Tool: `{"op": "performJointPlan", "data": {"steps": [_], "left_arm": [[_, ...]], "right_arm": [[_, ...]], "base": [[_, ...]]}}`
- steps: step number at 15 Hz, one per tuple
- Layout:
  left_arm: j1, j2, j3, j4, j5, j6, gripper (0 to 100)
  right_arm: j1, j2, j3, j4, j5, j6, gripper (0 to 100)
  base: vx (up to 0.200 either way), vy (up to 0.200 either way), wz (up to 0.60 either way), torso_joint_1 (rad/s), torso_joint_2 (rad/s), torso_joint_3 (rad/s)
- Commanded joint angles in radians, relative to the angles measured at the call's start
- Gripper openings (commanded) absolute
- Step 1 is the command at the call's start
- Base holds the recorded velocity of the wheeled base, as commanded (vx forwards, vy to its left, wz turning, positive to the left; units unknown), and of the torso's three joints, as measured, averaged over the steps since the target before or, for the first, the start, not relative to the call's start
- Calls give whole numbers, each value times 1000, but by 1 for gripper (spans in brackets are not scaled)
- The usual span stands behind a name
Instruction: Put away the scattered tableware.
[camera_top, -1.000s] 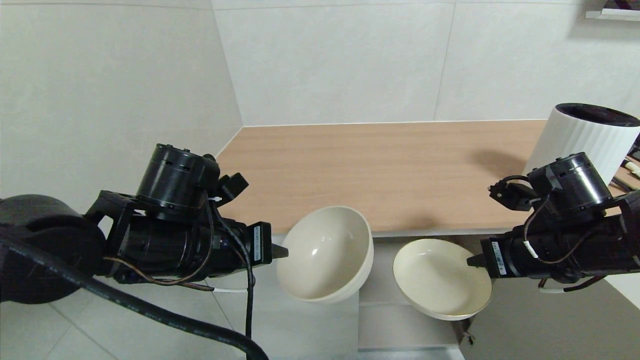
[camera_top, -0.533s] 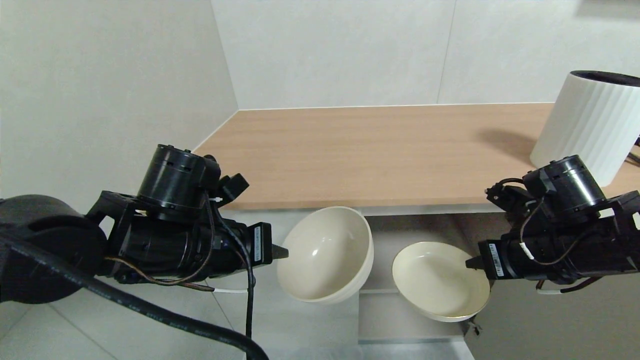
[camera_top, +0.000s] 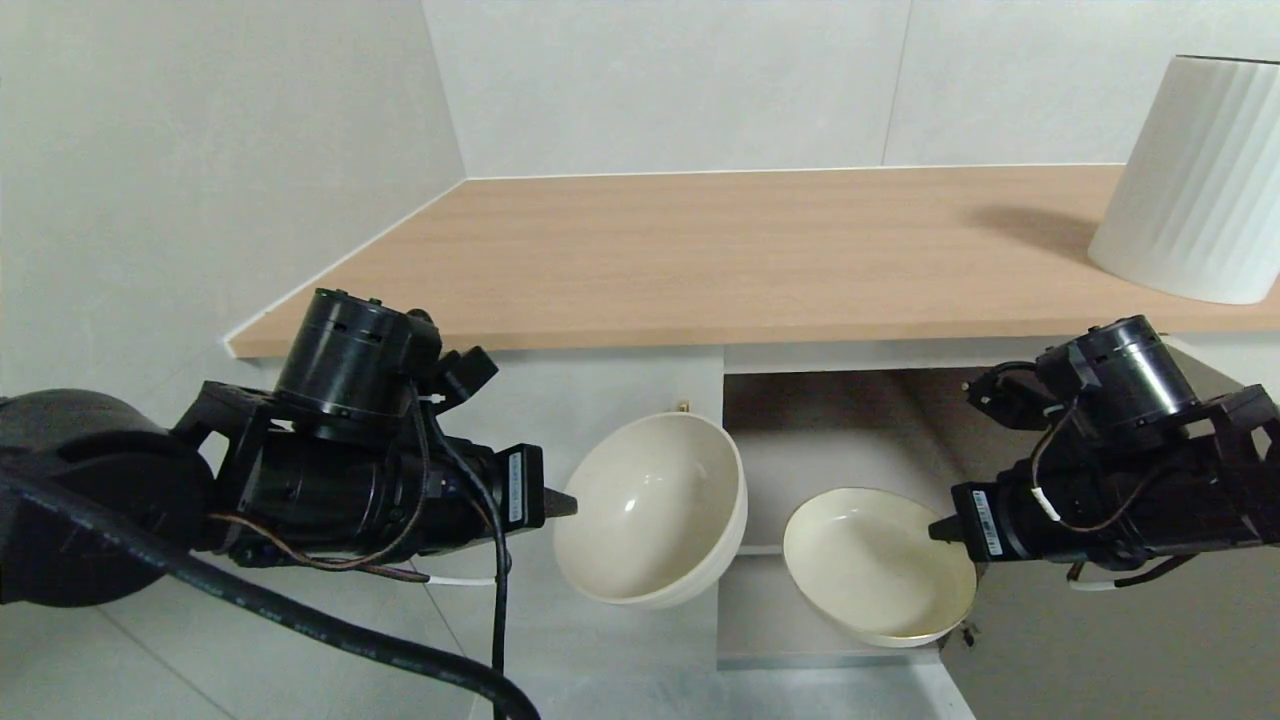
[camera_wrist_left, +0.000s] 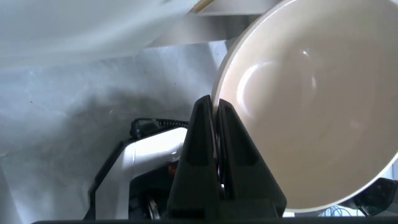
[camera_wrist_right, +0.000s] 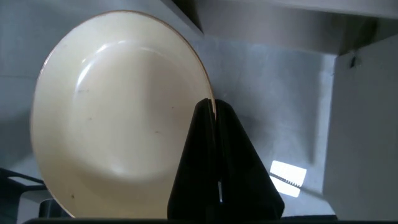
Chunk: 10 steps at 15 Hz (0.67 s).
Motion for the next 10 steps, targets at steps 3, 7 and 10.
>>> {"op": "performJointPlan", "data": {"steps": [3,7,10], "left_arm": [[0,4,0,0,0,-1,0],[0,2,1,0,2,1,0],[0,2,1,0,0,-1,0]], "right_arm": [[1,8,0,0,0,1,0],[1,33,3,-15,-33,1,0],[1,91,3,-58,-70,3,0]], "base": [[0,0,0,-132,453,320],[0,0,0,-43,178,124],[0,0,0,-1,17,15]]}}
